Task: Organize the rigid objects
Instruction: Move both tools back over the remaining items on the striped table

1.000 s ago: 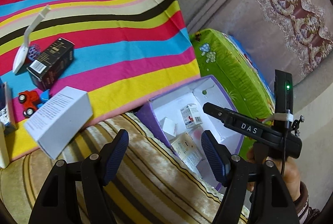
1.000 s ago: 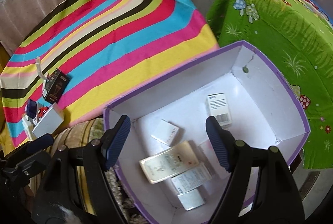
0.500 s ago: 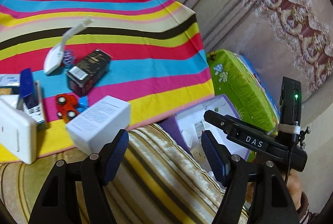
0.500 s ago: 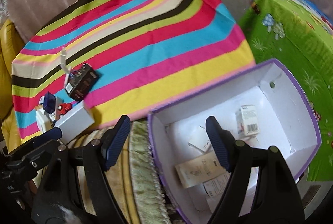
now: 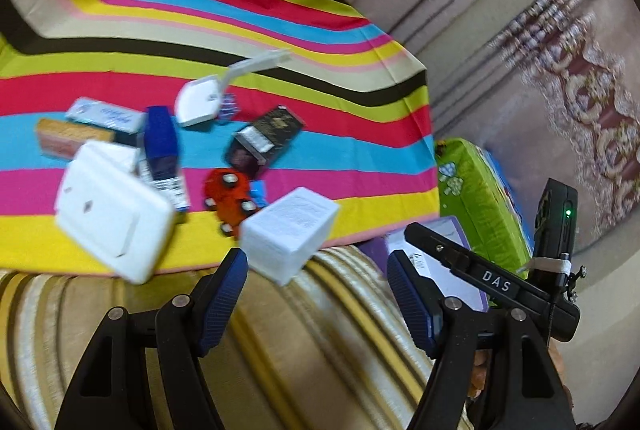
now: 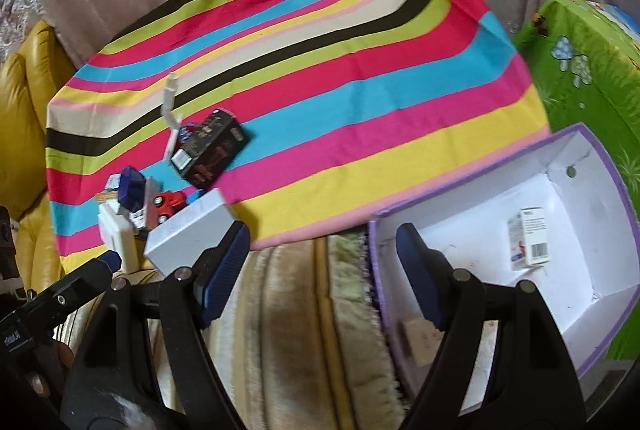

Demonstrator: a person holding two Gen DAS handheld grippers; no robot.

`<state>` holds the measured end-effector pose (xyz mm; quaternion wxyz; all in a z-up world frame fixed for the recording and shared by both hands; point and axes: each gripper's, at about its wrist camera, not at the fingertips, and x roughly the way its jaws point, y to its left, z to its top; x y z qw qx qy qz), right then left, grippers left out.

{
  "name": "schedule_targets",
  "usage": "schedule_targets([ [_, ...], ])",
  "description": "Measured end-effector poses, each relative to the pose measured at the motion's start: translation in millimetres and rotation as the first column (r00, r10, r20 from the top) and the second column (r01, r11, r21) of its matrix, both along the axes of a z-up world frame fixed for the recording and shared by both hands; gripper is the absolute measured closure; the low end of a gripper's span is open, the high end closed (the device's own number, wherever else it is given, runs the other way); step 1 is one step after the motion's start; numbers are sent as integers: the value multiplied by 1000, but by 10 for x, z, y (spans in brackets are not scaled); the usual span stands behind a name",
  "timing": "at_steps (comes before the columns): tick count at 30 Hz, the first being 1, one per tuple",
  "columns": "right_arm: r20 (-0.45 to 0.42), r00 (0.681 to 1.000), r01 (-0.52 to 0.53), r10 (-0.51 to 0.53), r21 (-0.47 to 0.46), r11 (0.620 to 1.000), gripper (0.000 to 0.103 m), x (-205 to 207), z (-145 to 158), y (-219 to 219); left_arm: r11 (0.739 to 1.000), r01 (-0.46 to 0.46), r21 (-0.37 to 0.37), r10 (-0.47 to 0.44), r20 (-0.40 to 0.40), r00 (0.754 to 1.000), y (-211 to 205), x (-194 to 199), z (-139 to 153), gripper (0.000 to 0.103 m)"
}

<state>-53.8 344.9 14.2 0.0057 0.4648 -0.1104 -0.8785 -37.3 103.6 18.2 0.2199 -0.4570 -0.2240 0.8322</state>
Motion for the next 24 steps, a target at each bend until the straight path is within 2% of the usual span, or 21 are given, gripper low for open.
schedule_targets([
  [6, 3, 999, -45, 45, -2, 999, 24, -7, -49, -187, 999, -44, -3, 44, 4, 999, -236, 87, -18, 30],
  [11, 10, 994, -112, 112, -1, 994, 19, 1, -77, -405, 998, -63, -1, 63, 18, 998, -409, 128, -57, 30],
  [15, 11, 984, -177, 177, 50, 983, 18, 19, -86, -617, 997, -81, -13, 81, 31, 996, -525, 117, -73, 30],
  [17, 9, 979, -204, 204, 83, 975, 16, 31, -81, -706, 996, -87, -35, 88, 31, 996, -571, 101, -72, 28],
  [19, 10, 975, -223, 224, 107, 969, 10, 36, -81, -766, 994, -83, -74, 86, 27, 996, -609, 78, -65, 19],
  [24, 35, 963, -270, 268, 136, 953, 8, 21, -124, -873, 983, -63, -174, 69, 26, 997, -702, -11, -72, 17],
])
